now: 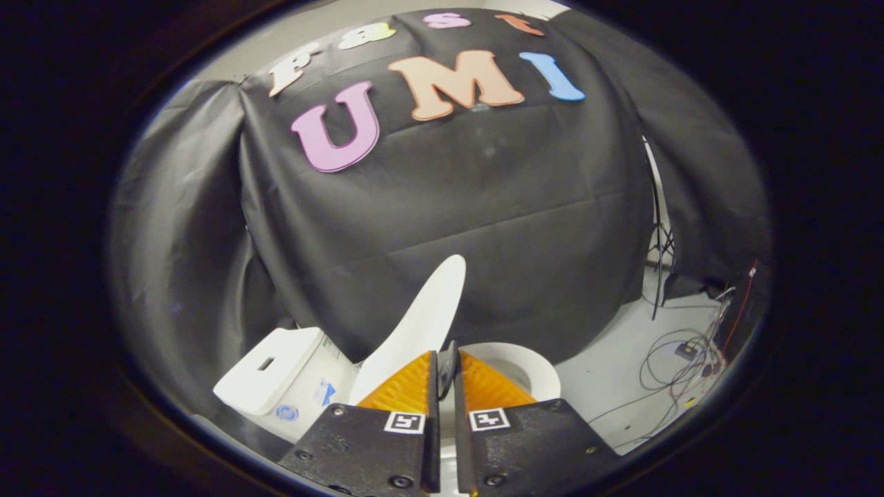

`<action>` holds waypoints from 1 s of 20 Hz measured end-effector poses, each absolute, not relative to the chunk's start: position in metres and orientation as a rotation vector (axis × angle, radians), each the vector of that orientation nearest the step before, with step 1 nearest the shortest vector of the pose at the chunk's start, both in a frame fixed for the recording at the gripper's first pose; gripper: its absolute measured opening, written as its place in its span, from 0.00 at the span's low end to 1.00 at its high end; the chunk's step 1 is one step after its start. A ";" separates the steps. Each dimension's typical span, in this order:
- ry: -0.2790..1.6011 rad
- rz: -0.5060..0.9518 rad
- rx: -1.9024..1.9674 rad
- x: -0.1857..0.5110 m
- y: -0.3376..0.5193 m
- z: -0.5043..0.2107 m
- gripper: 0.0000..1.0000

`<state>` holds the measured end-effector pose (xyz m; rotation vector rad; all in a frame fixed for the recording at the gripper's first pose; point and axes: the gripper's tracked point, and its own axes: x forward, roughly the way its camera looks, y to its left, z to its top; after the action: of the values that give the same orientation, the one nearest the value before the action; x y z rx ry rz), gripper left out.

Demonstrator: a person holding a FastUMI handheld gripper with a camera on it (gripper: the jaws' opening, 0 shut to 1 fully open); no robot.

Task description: Open the toilet lid.

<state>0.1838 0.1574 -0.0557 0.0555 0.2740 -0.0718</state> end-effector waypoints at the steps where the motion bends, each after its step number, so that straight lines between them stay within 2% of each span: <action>1: 0.273 -0.076 0.036 0.184 0.162 -0.052 0.09; 8: 0.258 -0.083 -0.079 0.179 0.212 -0.028 0.10; 20: 0.219 0.088 -0.214 0.178 0.340 -0.009 0.10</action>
<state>0.1776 0.3396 -0.0093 -0.2139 0.2192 0.0882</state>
